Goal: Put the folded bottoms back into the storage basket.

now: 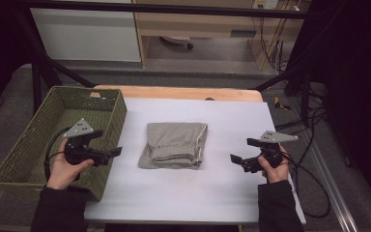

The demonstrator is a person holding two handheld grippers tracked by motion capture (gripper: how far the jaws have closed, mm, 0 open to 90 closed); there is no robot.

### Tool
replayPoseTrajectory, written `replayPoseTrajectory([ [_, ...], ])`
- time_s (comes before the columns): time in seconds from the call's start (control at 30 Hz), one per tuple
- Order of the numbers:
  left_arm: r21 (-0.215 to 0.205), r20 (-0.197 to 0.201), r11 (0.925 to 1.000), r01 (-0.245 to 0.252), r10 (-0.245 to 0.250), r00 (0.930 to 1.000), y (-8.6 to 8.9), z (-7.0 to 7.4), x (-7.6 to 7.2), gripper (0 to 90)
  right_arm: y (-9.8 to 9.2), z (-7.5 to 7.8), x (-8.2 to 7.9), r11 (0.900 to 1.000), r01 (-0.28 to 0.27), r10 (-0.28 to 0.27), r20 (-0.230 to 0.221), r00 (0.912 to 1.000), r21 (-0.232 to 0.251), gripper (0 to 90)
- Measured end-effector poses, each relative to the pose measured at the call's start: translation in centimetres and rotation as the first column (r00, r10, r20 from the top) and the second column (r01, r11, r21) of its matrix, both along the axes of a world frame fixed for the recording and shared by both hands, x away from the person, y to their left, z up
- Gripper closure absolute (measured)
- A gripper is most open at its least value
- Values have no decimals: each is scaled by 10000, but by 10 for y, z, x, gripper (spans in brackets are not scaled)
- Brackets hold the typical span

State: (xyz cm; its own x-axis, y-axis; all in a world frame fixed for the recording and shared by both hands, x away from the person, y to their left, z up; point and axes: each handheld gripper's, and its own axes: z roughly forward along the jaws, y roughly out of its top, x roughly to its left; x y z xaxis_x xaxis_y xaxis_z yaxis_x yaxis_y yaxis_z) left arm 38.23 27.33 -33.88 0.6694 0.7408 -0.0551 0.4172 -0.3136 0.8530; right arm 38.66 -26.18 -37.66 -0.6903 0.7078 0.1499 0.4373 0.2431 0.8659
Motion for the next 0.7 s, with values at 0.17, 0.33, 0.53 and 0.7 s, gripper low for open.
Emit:
replayPoseTrajectory([
  [0.17,128,75,9998,-166,165,9998,-3,3,-1,6,1,0,0,10000,-8,8,5,10000,-60,8],
  [0.33,97,61,9992,-376,375,9993,-4,8,-2,6,1,1,0,10000,12,-12,26,10000,-33,8],
  [0.53,-18,42,9986,-522,523,9986,-5,12,-3,6,1,1,0,10000,-2,2,19,10000,-59,8],
  [0.7,-62,42,9984,-556,556,9984,-9,15,-4,6,1,0,0,10000,-5,5,-25,10000,-60,8],
])
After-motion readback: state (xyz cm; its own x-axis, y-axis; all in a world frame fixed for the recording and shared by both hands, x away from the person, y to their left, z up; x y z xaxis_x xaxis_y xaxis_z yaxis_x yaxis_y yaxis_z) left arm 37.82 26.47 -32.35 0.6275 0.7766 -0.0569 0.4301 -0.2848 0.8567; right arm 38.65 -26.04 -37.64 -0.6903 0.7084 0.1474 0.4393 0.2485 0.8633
